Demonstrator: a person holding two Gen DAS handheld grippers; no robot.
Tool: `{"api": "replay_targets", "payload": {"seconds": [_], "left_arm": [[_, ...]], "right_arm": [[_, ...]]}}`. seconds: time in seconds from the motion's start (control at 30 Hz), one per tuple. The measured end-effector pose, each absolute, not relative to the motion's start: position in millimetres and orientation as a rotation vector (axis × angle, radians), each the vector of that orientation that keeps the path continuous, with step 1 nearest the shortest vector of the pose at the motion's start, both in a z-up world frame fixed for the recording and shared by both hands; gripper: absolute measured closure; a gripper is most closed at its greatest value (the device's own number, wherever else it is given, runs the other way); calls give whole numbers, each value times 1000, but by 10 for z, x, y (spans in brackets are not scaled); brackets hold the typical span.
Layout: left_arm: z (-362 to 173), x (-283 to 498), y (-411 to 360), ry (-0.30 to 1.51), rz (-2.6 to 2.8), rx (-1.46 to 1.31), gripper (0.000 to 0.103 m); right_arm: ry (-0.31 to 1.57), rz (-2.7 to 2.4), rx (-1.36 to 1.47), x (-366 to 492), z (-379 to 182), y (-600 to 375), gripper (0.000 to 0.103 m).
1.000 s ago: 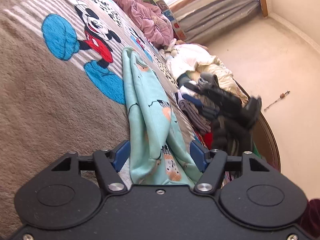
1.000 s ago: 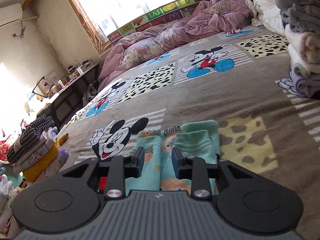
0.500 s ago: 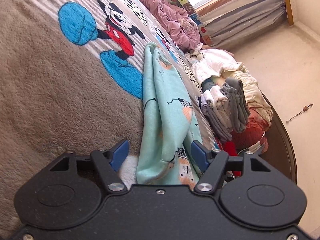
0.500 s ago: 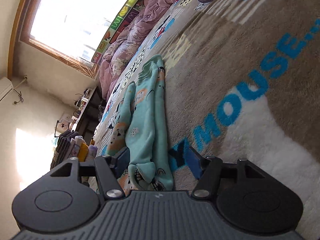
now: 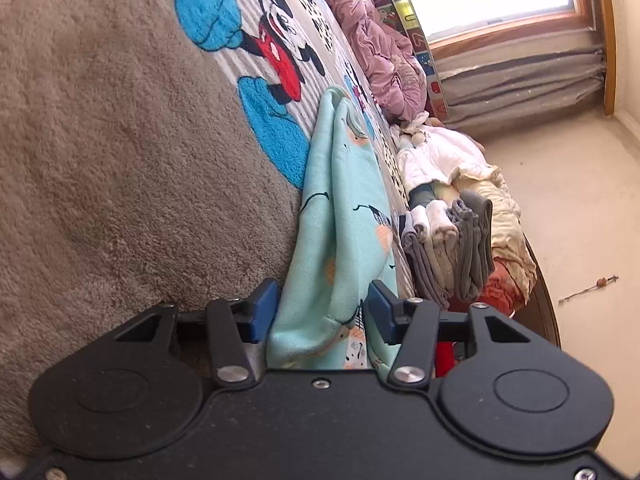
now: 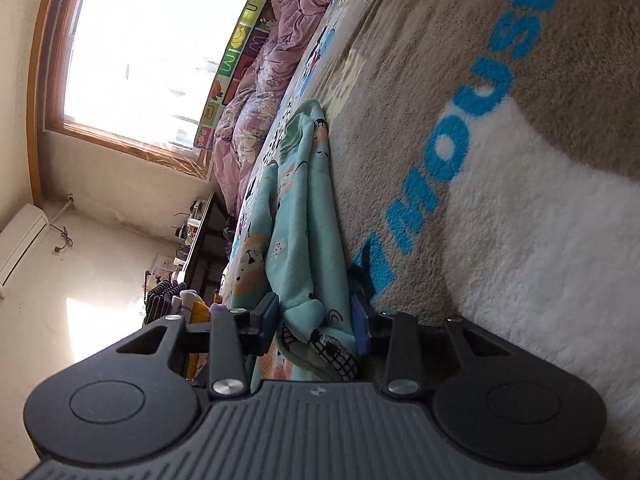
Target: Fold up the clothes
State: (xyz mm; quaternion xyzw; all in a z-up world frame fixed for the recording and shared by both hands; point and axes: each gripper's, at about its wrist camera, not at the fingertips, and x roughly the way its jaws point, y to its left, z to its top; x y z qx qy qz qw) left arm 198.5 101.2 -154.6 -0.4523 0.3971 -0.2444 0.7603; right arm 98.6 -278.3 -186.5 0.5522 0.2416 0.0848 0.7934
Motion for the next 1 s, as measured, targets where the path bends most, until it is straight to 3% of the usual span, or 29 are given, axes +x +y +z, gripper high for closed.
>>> {"api": "replay_targets", "payload": {"seconds": [0.07,0.1,0.23,0.3,0.4,0.7,1.0], "left_arm": [[-1549,1982,1022,868,-525,-987,55],[-1546,1981,1015,875,-514,-972,62],[-1555,1989,989,888,-502,-940,69],[-1581,2004,973,896,-479,-932,80],[-1587,2013,933,891,-465,-906,87],[-1503,1841,840,866,-460,-864,92],[-1323,1124,811,899,-462,-791,93]], "right_arm": [[509,174,1177,987,-1864,-2755,64],[505,170,1169,988,-1862,-2740,63],[490,166,1157,1009,-1851,-2715,59],[500,161,1144,1040,-1844,-2710,62],[532,123,1030,1073,-1766,-2610,69],[546,114,935,1032,-1595,-2525,76],[579,189,888,358,-1483,-2698,77]]}}
